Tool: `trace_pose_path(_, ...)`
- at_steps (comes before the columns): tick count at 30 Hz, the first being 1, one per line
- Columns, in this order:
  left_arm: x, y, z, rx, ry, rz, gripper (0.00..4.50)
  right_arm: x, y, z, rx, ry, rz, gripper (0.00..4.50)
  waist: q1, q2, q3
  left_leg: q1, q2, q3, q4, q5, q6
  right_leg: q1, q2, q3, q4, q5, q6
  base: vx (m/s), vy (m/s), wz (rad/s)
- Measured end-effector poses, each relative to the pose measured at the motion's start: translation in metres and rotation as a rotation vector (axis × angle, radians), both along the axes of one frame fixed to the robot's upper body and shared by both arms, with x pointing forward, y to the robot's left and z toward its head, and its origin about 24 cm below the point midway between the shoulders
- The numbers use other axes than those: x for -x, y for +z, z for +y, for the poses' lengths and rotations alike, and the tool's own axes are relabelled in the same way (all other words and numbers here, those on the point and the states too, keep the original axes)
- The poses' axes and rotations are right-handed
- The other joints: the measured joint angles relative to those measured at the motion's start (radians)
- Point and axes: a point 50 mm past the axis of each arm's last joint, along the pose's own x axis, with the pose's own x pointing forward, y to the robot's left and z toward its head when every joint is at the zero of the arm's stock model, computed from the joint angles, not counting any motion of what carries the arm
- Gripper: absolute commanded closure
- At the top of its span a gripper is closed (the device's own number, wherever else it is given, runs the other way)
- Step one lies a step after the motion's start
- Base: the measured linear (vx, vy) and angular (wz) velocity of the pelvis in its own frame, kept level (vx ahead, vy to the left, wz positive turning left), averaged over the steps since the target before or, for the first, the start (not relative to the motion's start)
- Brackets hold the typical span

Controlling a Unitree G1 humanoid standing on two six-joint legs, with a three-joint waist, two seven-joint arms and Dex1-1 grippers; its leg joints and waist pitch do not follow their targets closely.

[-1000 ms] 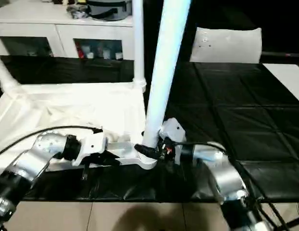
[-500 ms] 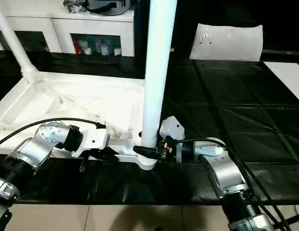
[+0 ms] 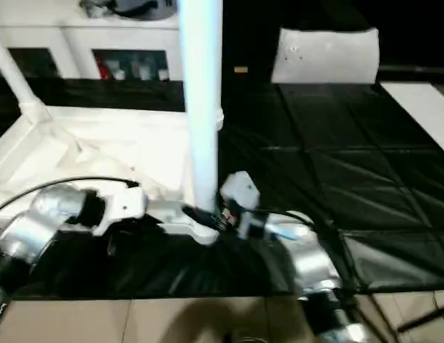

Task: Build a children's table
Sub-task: Insert table leg to table base

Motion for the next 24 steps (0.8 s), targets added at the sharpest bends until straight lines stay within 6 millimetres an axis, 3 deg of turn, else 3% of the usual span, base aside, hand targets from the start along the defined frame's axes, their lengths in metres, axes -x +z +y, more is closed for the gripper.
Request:
trace_pose_path(1, 0.0, 0.004, -0.004, 0.014, 0.031, -0.004, 4.5, -0.004, 0.001, 0.003, -0.027, -0.056, -0.002, 2.61, -0.011, 0.007, 0.001, -0.008, -0.001, -0.011, -0.02, 0.0, -0.021, -0.004, 0.002, -0.008, -0.025, 0.002, 0.0, 0.026, 0.077, -0.51)
trace_pose_path(2, 0.002, 0.004, -0.007, 0.028, 0.057, -0.01, 4.5, -0.007, 0.001, 0.002, -0.03, -0.086, -0.003, 2.61, -0.016, 0.001, 0.003, -0.01, -0.001, -0.01, -0.034, 0.007, -0.021, -0.004, 0.004, -0.007, -0.037, 0.003, -0.001, 0.0, 0.0, 0.0)
trace_pose_path(4, 0.006, 0.001, -0.015, 0.061, 0.122, -0.007, 4.5, -0.016, 0.0, 0.004, -0.024, -0.146, 0.009, 2.61, -0.02, -0.013, 0.003, -0.007, 0.0, 0.0, -0.037, 0.016, -0.018, 0.0, 0.005, -0.002, -0.045, 0.023, -0.023, 0.0, 0.0, 0.0)
trace_pose_path(6, 0.009, 0.0, -0.021, 0.083, 0.161, 0.001, 4.5, -0.023, -0.001, 0.008, -0.038, -0.207, 0.031, 2.61, -0.021, -0.018, 0.006, -0.003, 0.001, 0.004, -0.037, 0.016, -0.017, 0.005, 0.004, -0.004, -0.051, 0.024, -0.024, 0.0, 0.0, 0.0)
trace_pose_path(8, 0.012, 0.0, -0.028, 0.103, 0.203, 0.009, 4.5, -0.028, -0.001, 0.01, -0.046, -0.261, 0.046, 2.61, -0.026, -0.008, 0.015, -0.003, 0.011, 0.003, -0.043, 0.015, -0.017, 0.02, 0.005, -0.025, -0.078, 0.024, -0.023, 0.0, 0.0, 0.0)
trace_pose_path(9, 0.012, 0.001, -0.031, 0.104, 0.23, 0.011, 4.5, -0.031, 0.0, 0.011, -0.049, -0.286, 0.043, 2.61, -0.028, -0.003, 0.018, -0.005, 0.013, 0.003, -0.046, 0.015, -0.017, 0.022, 0.005, -0.024, -0.075, 0.022, -0.018, 0.0, 0.0, 0.0)
trace_pose_path(10, 0.012, 0.001, -0.034, 0.107, 0.245, 0.011, 4.5, -0.032, 0.0, 0.012, -0.052, -0.301, 0.047, 2.61, -0.022, -0.01, 0.02, -0.002, 0.012, 0.011, -0.047, 0.015, -0.017, 0.014, 0.006, -0.002, -0.045, 0.016, -0.011, 0.0, 0.0, 0.0)
trace_pose_path(12, 0.012, 0.0, -0.038, 0.105, 0.262, 0.013, 4.5, -0.032, -0.003, 0.01, -0.059, -0.327, 0.054, 2.61, -0.013, -0.047, 0.022, 0.021, -0.002, 0.033, -0.045, 0.015, -0.018, 0.002, 0.008, 0.047, -0.015, 0.023, -0.014, 0.033, -0.06, 0.24)
trace_pose_path(13, 0.013, 0.0, -0.041, 0.103, 0.267, 0.005, 4.5, -0.033, -0.002, 0.011, -0.059, -0.326, 0.052, 2.61, -0.003, -0.055, 0.02, 0.03, -0.006, 0.035, -0.04, 0.012, -0.013, -0.002, 0.009, 0.047, -0.016, 0.024, -0.014, 0.067, -0.086, 0.31)
trace_pose_path(14, 0.012, 0.002, -0.042, 0.099, 0.272, -0.01, 4.5, -0.034, 0.0, 0.011, -0.062, -0.326, 0.043, 2.61, 0.003, -0.05, 0.02, 0.023, -0.007, 0.03, -0.047, 0.009, -0.008, 0.002, 0.009, 0.039, -0.026, 0.024, -0.014, 0.12, -0.052, -0.01)
trace_pose_path(15, 0.012, 0.004, -0.042, 0.098, 0.269, -0.019, 4.5, -0.034, 0.001, 0.011, -0.074, -0.333, 0.036, 2.61, 0.015, -0.037, 0.019, 0.008, -0.008, 0.013, -0.054, 0.009, -0.009, 0.002, 0.009, 0.024, -0.039, 0.024, -0.014, 0.111, 0.023, -0.35)
trace_pose_path(17, 0.012, 0.004, -0.044, 0.094, 0.254, -0.027, 4.5, -0.032, 0.001, 0.009, -0.089, -0.341, 0.026, 2.61, 0.019, -0.029, 0.014, -0.002, -0.002, 0.002, -0.058, 0.015, -0.01, 0.0, 0.018, 0.022, -0.054, 0.025, -0.014, 0.088, 0.028, -0.23)
trace_pose_path(20, 0.012, 0.004, -0.047, 0.088, 0.22, -0.041, 4.5, -0.028, -0.001, 0.003, -0.124, -0.353, 0.025, 2.61, 0.021, -0.042, 0.008, -0.003, 0.002, 0.018, -0.055, 0.031, -0.024, -0.003, 0.019, 0.039, -0.048, 0.056, -0.031, 0.0, 0.0, 0.0)
trace_pose_path(24, 0.011, 0.004, -0.047, 0.09, 0.173, -0.067, 4.5, -0.022, -0.002, -0.007, -0.182, -0.354, 0.034, 2.61, 0.023, -0.045, 0.005, -0.005, 0.002, 0.026, -0.059, 0.031, -0.024, -0.005, 0.019, 0.046, -0.047, 0.057, -0.031, 0.0, 0.0, 0.0)
